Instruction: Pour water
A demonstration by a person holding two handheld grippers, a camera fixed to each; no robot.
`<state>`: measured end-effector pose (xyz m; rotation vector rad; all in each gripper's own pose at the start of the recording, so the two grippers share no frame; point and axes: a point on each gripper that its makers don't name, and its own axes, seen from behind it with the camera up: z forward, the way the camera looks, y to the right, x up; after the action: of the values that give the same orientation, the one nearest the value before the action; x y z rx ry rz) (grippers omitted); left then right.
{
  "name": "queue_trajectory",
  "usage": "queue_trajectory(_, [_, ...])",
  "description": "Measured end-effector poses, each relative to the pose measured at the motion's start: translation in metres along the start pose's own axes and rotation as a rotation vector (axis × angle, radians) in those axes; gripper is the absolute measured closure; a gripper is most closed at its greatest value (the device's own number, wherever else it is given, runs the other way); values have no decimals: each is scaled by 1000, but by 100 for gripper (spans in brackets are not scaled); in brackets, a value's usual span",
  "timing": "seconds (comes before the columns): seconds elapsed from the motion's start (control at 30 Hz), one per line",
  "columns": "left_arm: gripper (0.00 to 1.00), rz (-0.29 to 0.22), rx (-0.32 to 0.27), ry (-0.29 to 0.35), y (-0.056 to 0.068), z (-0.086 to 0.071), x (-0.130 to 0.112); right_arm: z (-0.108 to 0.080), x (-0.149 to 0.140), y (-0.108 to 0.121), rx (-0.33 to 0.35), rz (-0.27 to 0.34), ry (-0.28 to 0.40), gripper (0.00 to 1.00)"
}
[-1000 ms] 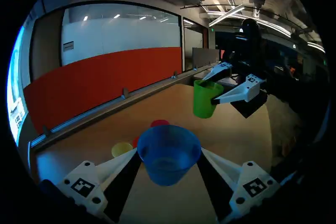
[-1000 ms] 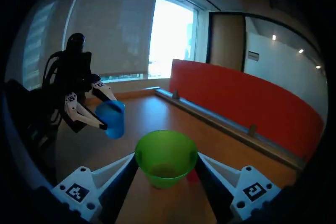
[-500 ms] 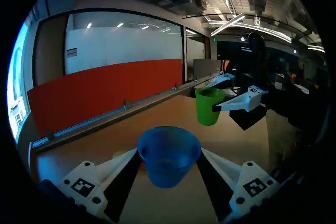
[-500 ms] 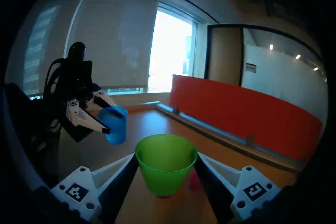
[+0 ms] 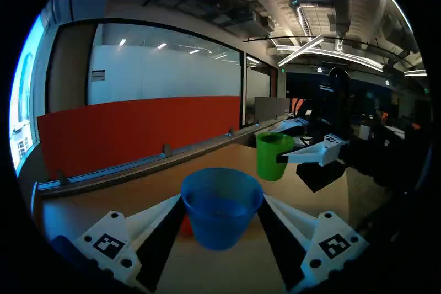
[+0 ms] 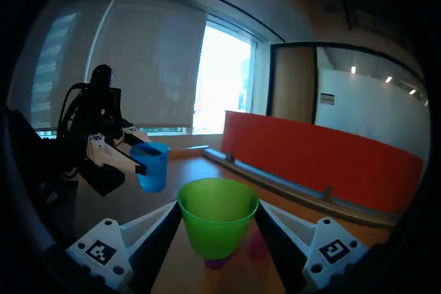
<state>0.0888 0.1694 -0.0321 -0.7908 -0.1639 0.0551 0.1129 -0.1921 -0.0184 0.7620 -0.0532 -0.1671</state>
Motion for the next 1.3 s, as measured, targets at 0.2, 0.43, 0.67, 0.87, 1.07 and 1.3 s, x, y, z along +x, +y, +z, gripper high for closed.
queue_trajectory(0.2, [14, -5, 2, 33, 0, 2, 5, 1, 2, 0, -3, -4, 15, 7])
queue_trajectory(0.43, [14, -6, 9, 54, -4, 2, 16, 2, 1, -1, 1, -6, 16, 7])
queue_trajectory(0.67, [14, 22, 20, 54, -8, 3, 22, 3, -3, -5, 19, 10, 19, 8])
queue_trajectory(0.87, [14, 47, 16, 52, -7, 6, 25, 6, -3, -8, 33, 16, 33, 9])
queue_trajectory(1.07, [14, 84, 20, 57, -8, 8, 30, 10, -7, -9, 46, 27, 39, 9])
queue_trajectory(1.3, [14, 164, 40, 75, -10, 9, 42, 16, -15, -17, 73, 29, 37, 9])
